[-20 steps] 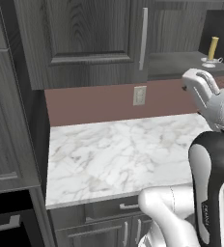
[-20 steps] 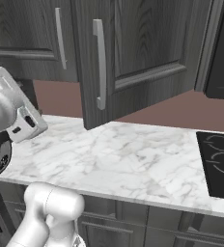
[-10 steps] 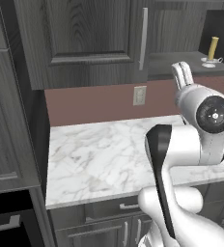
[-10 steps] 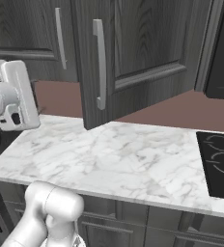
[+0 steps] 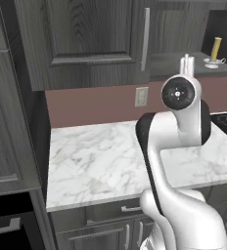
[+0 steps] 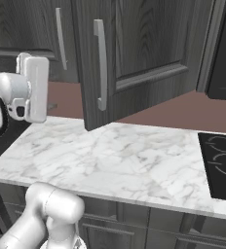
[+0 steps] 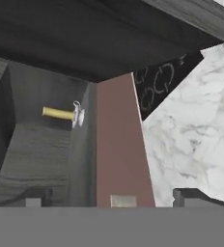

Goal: Get the candle and the liquor from the cabinet and move them to the dining counter.

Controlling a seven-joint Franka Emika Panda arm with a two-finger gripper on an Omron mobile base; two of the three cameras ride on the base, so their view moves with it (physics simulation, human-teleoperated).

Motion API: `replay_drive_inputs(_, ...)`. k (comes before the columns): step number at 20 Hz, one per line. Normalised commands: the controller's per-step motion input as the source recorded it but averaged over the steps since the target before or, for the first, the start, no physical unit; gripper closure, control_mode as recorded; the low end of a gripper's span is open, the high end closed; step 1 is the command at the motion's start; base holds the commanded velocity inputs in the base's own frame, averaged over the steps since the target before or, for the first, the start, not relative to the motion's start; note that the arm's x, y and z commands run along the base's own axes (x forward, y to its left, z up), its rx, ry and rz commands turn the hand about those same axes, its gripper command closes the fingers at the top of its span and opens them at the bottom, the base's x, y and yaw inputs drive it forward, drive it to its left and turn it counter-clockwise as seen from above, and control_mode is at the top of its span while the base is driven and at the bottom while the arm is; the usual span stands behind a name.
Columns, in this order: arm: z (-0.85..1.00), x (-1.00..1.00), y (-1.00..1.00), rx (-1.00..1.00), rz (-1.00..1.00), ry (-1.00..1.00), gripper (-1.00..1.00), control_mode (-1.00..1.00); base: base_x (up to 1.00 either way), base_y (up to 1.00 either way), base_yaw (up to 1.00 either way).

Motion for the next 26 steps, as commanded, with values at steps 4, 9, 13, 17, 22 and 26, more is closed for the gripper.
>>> replay_drive_inputs(4,0.01,0.30,-0.34,0.15,-0.18,-0.18,-1.00,-1.00,0.00,0.00,0.00)
replay_drive_inputs(9,0.02,0.26,-0.18,0.03,-0.25,-0.21,-1.00,-1.00,0.00,0.00,0.00)
replay_drive_inputs(13,0.00,0.20,-0.22,0.01,-0.32,-0.10,-1.00,-1.00,0.00,0.00,0.00)
replay_drive_inputs(17,-0.01,0.29,-0.22,0.00,-0.49,0.00,-1.00,-1.00,0.00,0.00,0.00)
replay_drive_inputs(22,0.04,0.15,-0.26,0.07,-0.38,0.01,-1.00,-1.00,0.00,0.00,0.00)
replay_drive_inputs(26,0.00,0.05,-0.27,0.14,-0.19,-0.03,-1.00,-1.00,0.00,0.00,0.00)
